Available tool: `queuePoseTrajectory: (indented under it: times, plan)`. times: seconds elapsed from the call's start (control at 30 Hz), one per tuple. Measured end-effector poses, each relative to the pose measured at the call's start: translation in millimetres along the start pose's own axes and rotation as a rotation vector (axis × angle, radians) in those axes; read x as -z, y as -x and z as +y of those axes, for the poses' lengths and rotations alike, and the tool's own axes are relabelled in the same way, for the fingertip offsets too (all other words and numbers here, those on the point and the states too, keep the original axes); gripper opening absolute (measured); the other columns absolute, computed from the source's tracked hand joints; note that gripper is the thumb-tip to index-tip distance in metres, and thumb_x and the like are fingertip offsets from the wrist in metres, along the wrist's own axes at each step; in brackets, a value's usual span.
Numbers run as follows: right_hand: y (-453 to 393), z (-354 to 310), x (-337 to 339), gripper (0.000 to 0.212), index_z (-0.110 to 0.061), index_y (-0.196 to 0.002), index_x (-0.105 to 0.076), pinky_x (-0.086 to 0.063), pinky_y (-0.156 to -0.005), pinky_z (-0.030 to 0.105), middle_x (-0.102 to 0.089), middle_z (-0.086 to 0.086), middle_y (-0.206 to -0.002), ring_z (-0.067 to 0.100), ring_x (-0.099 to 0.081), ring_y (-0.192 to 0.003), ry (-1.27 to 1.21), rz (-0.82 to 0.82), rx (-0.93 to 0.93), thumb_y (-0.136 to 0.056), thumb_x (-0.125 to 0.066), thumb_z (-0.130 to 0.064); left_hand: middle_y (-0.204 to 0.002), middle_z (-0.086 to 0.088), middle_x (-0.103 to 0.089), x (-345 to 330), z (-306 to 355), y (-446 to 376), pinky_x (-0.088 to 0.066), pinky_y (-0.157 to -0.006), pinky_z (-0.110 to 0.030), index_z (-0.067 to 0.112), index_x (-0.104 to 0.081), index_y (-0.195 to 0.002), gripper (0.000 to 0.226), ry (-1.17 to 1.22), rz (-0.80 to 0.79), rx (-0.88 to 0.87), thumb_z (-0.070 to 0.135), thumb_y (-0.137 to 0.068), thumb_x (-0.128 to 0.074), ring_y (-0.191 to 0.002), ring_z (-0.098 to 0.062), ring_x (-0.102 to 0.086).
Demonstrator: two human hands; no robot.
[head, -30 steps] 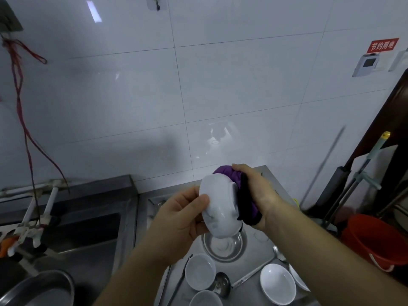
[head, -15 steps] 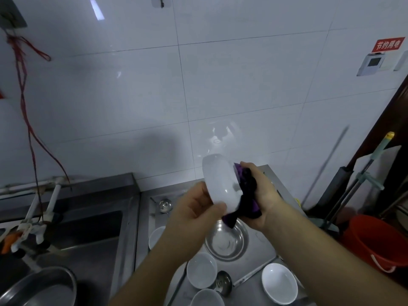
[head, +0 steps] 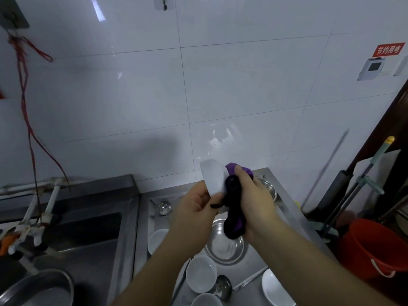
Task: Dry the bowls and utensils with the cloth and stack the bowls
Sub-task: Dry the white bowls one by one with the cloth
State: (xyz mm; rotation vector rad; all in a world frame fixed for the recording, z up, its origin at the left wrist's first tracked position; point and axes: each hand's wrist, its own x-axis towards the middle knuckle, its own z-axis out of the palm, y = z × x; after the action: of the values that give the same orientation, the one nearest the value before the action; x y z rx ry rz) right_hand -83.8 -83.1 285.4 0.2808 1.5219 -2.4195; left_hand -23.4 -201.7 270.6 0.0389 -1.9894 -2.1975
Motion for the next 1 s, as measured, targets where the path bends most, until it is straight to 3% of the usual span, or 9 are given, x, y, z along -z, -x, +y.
queuePoseTrajectory:
  times: [0.07, 0.13, 0.23, 0.37, 0.53, 0.63, 0.77, 0.87, 1.0]
  plan:
    - [3.9, 2.7, -0.4, 0.017, -0.029, -0.093, -0.082, -0.064, -0.067, 0.028, -0.082, 0.001, -0.097, 0.021, -0.080, -0.091, 0.050, -0.015, 0.098, -0.098, -0.070, -0.039, -0.110, -0.011, -0.079, 1.3, 1.0, 0.4, -0.060, -0.092, -0.035, 0.011, -0.070, -0.123, 0.021, -0.001, 0.009, -0.002, 0.018, -0.105, -0.062, -0.107, -0.025, -0.075]
    - [6.5, 5.3, -0.5, 0.013, -0.039, -0.095, -0.081, -0.063, -0.076, 0.031, -0.082, -0.004, -0.098, 0.016, -0.079, -0.093, 0.118, -0.034, 0.174, -0.099, -0.069, -0.043, -0.113, -0.010, -0.079, 4.2, 0.7, 0.6, -0.060, -0.096, -0.038, 0.013, -0.070, -0.126, 0.022, -0.011, -0.001, -0.010, 0.017, -0.106, -0.062, -0.110, -0.028, -0.074]
    - [6.0, 7.4, 1.2, 0.014, -0.038, -0.104, -0.079, -0.062, -0.087, 0.038, -0.081, -0.004, -0.101, 0.017, -0.078, -0.099, 0.205, -0.052, 0.273, -0.096, -0.069, -0.044, -0.114, -0.013, -0.079, 6.9, -1.2, 1.9, -0.060, -0.098, -0.042, 0.013, -0.071, -0.127, 0.023, 0.009, -0.027, -0.003, 0.010, -0.107, -0.059, -0.111, -0.032, -0.074]
    - [2.9, 5.5, 6.1, 0.019, -0.039, -0.107, -0.077, -0.061, -0.092, 0.042, -0.080, -0.005, -0.104, 0.017, -0.077, -0.101, 0.232, -0.108, 0.318, -0.090, -0.069, -0.046, -0.108, -0.008, -0.079, 9.0, 2.9, 3.4, -0.060, -0.093, -0.050, 0.025, -0.073, -0.122, 0.022, -0.062, -0.095, -0.021, 0.027, -0.103, -0.061, -0.103, -0.034, -0.074]
    - [-8.3, -21.0, 4.3, 0.031, -0.028, -0.098, -0.076, -0.064, -0.090, 0.049, -0.080, 0.006, -0.101, 0.024, -0.078, -0.093, 0.371, -0.099, 0.156, -0.086, -0.070, -0.056, -0.086, 0.009, -0.072, 15.5, -0.5, 5.0, -0.058, -0.072, -0.036, 0.038, -0.060, -0.102, 0.006, -0.704, -0.174, -0.132, 0.040, -0.105, -0.056, -0.079, -0.009, -0.069]
    - [-9.9, -30.0, 7.2, 0.066, -0.008, -0.097, -0.071, -0.063, -0.088, 0.056, -0.075, 0.023, -0.101, 0.040, -0.075, -0.096, 0.478, -0.191, 0.082, -0.070, -0.080, -0.067, -0.083, 0.012, -0.065, 21.7, 4.0, 0.4, -0.048, -0.064, -0.022, 0.037, -0.048, -0.097, 0.011, -1.057, -0.243, -0.184, 0.040, -0.107, -0.052, -0.073, -0.005, -0.061]
    - [-20.3, -24.5, 23.4, 0.039, -0.009, -0.104, -0.076, -0.065, -0.064, 0.047, -0.077, 0.025, -0.097, 0.042, -0.078, -0.089, 0.327, -0.197, -0.001, -0.074, -0.091, -0.028, -0.092, 0.003, -0.068, 20.4, 2.1, -4.9, -0.057, -0.071, -0.031, 0.027, -0.047, -0.109, 0.004, -1.268, -0.304, -0.256, 0.030, -0.109, -0.049, -0.082, -0.021, -0.067]
    - [-31.3, -8.3, 38.3, 0.036, -0.008, -0.118, -0.073, -0.064, -0.075, 0.051, -0.076, 0.027, -0.111, 0.045, -0.076, -0.100, 0.164, -0.171, -0.075, -0.084, -0.084, -0.015, -0.102, 0.004, -0.071, 18.5, -11.9, -4.9, -0.060, -0.079, -0.041, 0.025, -0.050, -0.115, 0.009, -1.371, -0.272, -0.321, 0.030, -0.109, -0.046, -0.090, -0.023, -0.069]
    - [-39.3, 17.4, 53.7, 0.035, -0.002, -0.120, -0.073, -0.063, -0.085, 0.053, -0.077, 0.026, -0.114, 0.043, -0.076, -0.101, 0.017, -0.100, -0.154, -0.087, -0.079, -0.013, -0.123, 0.015, -0.068, 23.9, -27.5, -4.9, -0.046, -0.094, -0.016, 0.035, -0.057, -0.121, 0.026, -1.198, -0.142, -0.327, 0.052, -0.102, -0.049, -0.112, -0.006, -0.062]
